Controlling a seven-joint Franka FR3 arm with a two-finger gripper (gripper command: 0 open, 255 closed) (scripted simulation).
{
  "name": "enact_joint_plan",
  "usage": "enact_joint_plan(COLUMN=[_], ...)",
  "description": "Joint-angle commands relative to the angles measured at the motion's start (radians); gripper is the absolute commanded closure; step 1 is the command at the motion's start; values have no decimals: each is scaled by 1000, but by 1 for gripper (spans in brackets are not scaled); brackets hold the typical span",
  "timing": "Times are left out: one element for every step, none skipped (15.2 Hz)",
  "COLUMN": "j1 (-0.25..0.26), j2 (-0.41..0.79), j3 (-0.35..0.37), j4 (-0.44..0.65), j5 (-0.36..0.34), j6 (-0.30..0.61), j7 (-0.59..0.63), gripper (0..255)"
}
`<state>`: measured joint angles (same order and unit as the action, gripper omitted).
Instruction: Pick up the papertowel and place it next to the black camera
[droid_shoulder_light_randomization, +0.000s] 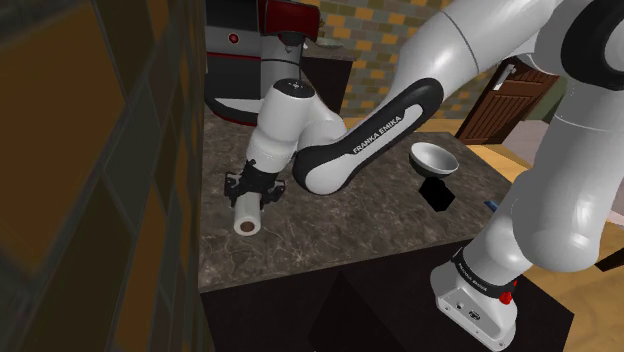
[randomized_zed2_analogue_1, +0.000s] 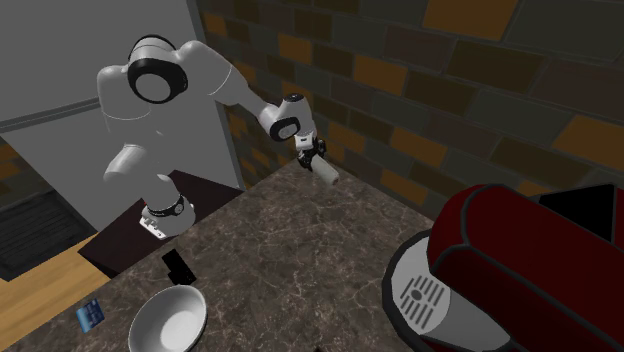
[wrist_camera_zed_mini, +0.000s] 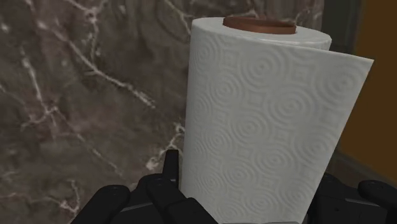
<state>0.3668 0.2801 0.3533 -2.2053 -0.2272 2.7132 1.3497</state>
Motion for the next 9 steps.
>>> enact_joint_plan(j1=[-7, -10, -14, -17, -20, -23, -25, -27, -29], j2=[-17, -27, -37, -47, -58, -67, -77, -87, -96], j3=[9, 14, 19, 23, 27, 31, 34, 37, 40], j4=[7, 9, 11, 13, 15, 18, 20, 23, 27], j5=[17, 26, 35, 43, 52, 61, 69, 77, 86], j6=[-23, -35, -46, -57, -69, -81, -92, -104, -116], j7=[-13, -19, -26, -32, -39, -45, -51, -57, -63], gripper=[255, 255, 255, 255, 255, 255, 255, 255, 255])
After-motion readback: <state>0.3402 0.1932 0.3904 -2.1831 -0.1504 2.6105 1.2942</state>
